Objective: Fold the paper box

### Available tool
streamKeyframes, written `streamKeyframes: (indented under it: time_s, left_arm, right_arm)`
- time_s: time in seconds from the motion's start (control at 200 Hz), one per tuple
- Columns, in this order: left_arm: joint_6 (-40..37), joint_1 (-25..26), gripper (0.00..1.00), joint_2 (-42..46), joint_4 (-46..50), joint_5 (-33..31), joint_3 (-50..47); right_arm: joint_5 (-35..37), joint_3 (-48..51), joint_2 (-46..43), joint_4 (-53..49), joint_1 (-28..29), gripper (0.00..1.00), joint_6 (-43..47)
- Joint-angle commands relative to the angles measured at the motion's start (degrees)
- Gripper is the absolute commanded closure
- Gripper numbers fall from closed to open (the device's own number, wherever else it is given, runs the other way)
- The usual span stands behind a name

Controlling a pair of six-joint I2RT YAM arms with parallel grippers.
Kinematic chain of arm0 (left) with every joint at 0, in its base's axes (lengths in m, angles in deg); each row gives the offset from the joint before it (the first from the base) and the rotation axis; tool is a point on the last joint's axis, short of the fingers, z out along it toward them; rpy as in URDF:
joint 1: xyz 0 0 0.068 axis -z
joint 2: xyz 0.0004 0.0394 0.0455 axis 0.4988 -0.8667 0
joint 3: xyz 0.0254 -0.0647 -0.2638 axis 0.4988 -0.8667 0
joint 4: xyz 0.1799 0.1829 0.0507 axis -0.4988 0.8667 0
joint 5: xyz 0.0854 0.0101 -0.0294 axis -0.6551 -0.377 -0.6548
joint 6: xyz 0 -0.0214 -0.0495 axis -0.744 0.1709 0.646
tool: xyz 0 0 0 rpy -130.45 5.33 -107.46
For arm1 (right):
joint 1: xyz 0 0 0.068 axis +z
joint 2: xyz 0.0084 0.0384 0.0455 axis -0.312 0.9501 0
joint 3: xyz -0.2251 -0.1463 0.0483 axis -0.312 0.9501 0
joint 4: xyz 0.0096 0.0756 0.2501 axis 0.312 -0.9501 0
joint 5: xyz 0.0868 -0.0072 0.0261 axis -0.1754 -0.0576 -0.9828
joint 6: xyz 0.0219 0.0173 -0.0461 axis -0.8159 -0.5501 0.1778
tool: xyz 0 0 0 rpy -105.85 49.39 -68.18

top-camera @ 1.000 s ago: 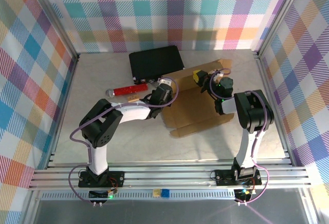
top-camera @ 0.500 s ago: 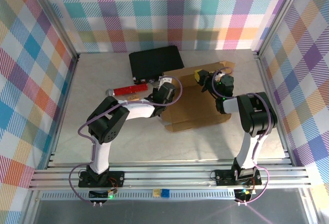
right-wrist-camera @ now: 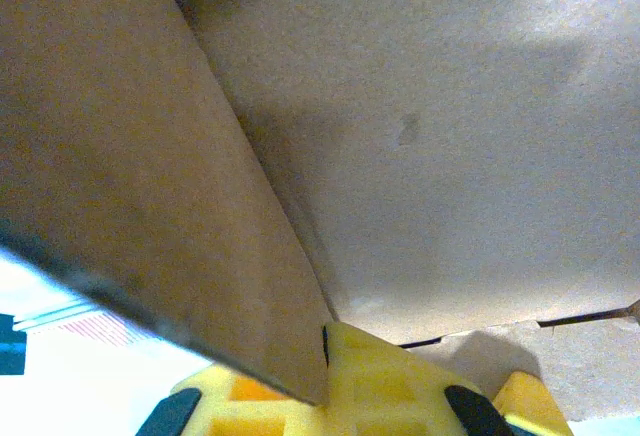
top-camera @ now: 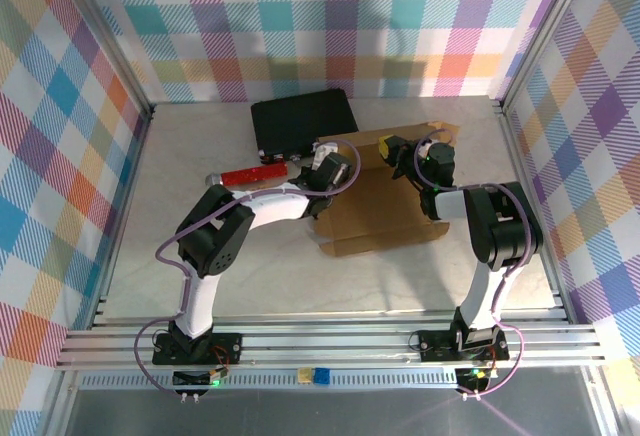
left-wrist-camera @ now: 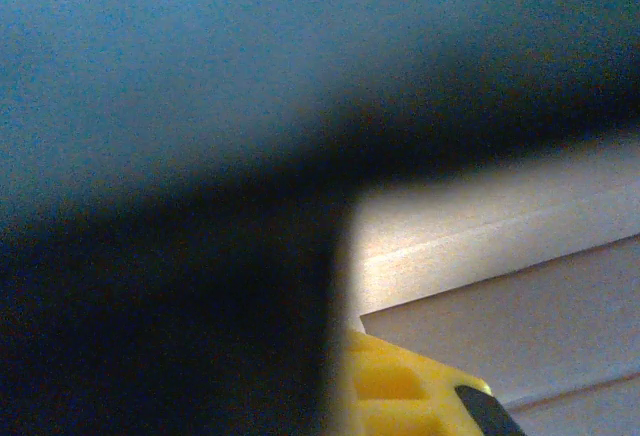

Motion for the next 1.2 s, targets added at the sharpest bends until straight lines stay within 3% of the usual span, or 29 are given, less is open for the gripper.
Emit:
streamKeyframes:
  time_s: [0.0, 0.1, 0.265, 0.395, 0.555, 0.785, 0.98, 1.195]
  left_arm:
    - [-0.28, -0.72, 0.79, -1.97, 5.18, -0.06, 2.28]
    - [-0.41, -1.58, 0.68, -2.63, 6.13, 0.79, 3.21]
    - [-1.58, -2.99, 0.65, -3.16, 5.04, 2.45, 3.92]
    - [-2.0, -4.19, 0.77, -4.23, 5.08, 4.32, 5.11]
    - [-2.09, -5.13, 1.0, -5.11, 5.75, 5.49, 6.28]
    - [-0.97, -5.33, 1.0, -6.46, 12.01, 1.42, 9.63]
    - [3.0, -5.3, 1.0, -8.4, 22.2, -6.49, 13.88]
    - [5.42, -5.3, 1.0, -10.56, 28.8, -8.6, 18.08]
  right_arm:
    - [-4.19, -0.73, -1.07, -2.04, 1.3, 1.0, -0.78]
    - [-4.37, -0.71, -0.89, -1.83, 1.28, 1.0, -1.05]
    - [-4.81, -1.24, -0.44, -1.6, 1.3, 1.0, -1.42]
    - [-4.99, -1.58, 0.1, -1.3, 1.3, 1.0, -2.19]
    - [-4.98, -1.93, 0.05, -1.93, 1.3, 1.0, -2.27]
    - [-4.25, -1.93, -1.32, -4.98, 1.35, 1.0, -1.45]
    - [-2.77, -2.37, -4.1, -12.06, 1.65, 1.0, -0.47]
    - [-2.22, -3.07, -4.96, -16.83, 2.24, 1.0, 0.07]
